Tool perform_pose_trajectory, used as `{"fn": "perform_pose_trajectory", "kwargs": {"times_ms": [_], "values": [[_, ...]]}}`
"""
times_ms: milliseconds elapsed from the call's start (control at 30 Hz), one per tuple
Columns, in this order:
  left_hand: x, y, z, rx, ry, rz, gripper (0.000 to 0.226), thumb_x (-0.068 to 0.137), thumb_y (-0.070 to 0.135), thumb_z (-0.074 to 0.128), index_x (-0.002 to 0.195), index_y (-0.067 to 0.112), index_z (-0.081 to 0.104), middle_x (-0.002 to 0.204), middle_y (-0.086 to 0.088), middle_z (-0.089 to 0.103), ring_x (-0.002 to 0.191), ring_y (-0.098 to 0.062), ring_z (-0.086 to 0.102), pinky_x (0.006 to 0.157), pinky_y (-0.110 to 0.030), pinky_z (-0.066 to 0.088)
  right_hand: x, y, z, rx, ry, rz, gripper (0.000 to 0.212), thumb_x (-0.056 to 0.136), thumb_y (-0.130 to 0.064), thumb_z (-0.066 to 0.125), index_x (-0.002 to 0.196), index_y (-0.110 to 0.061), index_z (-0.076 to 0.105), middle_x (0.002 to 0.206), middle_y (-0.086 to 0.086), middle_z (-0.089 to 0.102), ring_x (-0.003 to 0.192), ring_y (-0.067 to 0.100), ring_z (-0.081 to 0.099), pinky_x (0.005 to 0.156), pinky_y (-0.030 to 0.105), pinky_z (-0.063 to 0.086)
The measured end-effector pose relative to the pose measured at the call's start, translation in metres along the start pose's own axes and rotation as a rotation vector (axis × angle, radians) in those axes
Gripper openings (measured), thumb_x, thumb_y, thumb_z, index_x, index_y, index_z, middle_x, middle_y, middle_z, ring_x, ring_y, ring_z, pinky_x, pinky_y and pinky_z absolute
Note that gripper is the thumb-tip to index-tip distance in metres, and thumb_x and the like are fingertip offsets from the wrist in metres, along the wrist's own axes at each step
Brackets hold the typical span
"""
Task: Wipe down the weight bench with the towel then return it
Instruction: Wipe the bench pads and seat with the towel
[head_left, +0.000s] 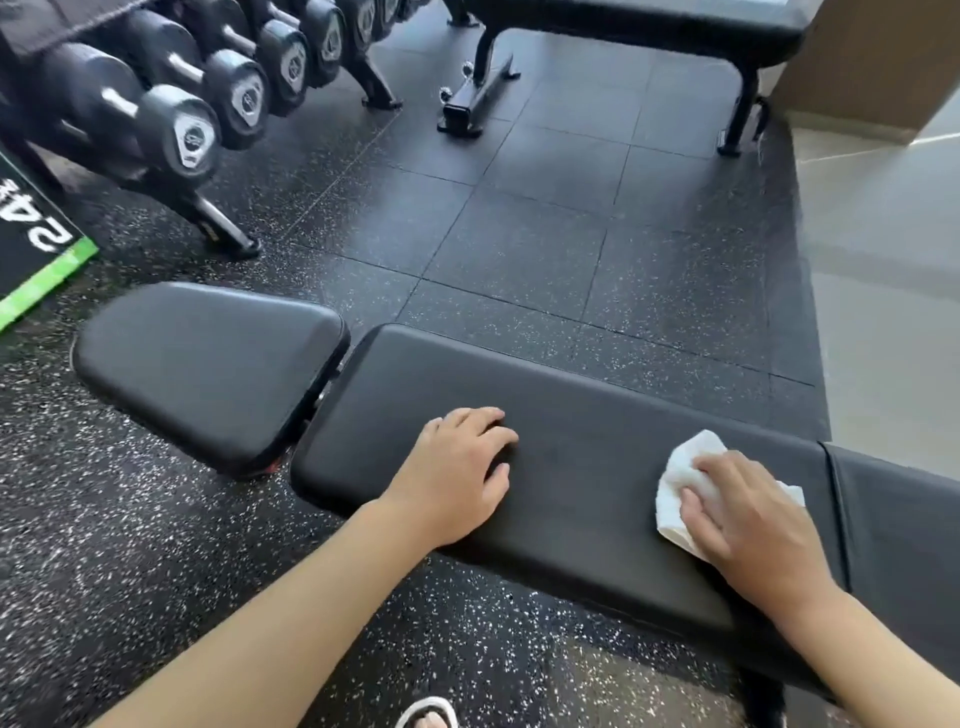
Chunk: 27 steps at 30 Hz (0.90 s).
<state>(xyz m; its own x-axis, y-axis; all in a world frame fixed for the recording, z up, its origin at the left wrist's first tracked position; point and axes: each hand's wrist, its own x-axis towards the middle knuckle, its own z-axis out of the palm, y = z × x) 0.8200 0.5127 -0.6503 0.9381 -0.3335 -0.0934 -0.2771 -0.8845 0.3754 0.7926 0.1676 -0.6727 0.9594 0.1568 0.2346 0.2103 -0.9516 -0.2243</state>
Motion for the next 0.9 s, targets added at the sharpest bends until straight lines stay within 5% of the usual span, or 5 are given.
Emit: {"fn": "perform_pose_trajectory", "kwargs": {"times_ms": [167, 300, 433, 733, 900], "values": [[0.012, 0.049, -0.049, -0.047, -0.036, 0.026, 0.053, 0.094, 0.043, 0.038, 0.134, 0.023, 0.066, 0.149, 0.000, 0.055, 0.138, -0.024, 0.048, 0.114, -0.047, 0.042, -0.014, 0.030, -0.038, -0.082, -0.112, 0.140, 0.037, 0.097, -0.040, 0.036, 0.105, -0.012, 0.058, 0.094, 0.003, 0.058, 0.083, 0.031, 0.064, 0.064, 0.044, 0.053], [0.018, 0.077, -0.103, -0.057, -0.028, 0.041, 0.046, 0.094, 0.038, 0.047, 0.133, 0.023, 0.067, 0.149, 0.001, 0.055, 0.139, -0.022, 0.048, 0.115, -0.045, 0.042, 0.006, 0.009, -0.089, -0.078, -0.101, 0.210, 0.037, 0.096, -0.035, 0.036, 0.100, -0.013, 0.065, 0.096, 0.001, 0.058, 0.086, 0.023, 0.059, 0.058, 0.031, 0.040], [0.019, 0.100, -0.160, -0.088, -0.023, 0.035, 0.042, 0.097, 0.037, 0.048, 0.134, 0.024, 0.066, 0.149, 0.007, 0.053, 0.139, -0.017, 0.045, 0.115, -0.043, 0.041, 0.045, -0.025, -0.152, 0.078, -0.096, 0.354, 0.026, 0.103, -0.032, 0.049, 0.114, -0.013, 0.062, 0.107, 0.002, 0.061, 0.096, 0.027, 0.063, 0.074, 0.038, 0.053], [0.003, 0.146, -0.297, -0.231, 0.070, -0.005, 0.022, 0.097, 0.030, 0.059, 0.116, 0.026, 0.071, 0.137, 0.011, 0.060, 0.130, -0.013, 0.051, 0.110, -0.040, 0.045, 0.108, -0.103, -0.303, 0.186, -0.031, 0.226, 0.013, 0.098, -0.027, 0.063, 0.107, -0.020, 0.058, 0.098, -0.008, 0.053, 0.089, 0.016, 0.056, 0.065, 0.032, 0.047], [-0.005, 0.170, -0.386, -0.306, 0.117, -0.006, 0.043, 0.093, 0.045, 0.044, 0.116, 0.022, 0.072, 0.134, 0.007, 0.061, 0.127, -0.017, 0.051, 0.109, -0.043, 0.045, 0.139, -0.154, -0.385, 0.227, 0.000, 0.209, 0.015, 0.100, -0.030, 0.056, 0.108, -0.018, 0.058, 0.097, -0.005, 0.053, 0.088, 0.016, 0.055, 0.067, 0.028, 0.047]]}}
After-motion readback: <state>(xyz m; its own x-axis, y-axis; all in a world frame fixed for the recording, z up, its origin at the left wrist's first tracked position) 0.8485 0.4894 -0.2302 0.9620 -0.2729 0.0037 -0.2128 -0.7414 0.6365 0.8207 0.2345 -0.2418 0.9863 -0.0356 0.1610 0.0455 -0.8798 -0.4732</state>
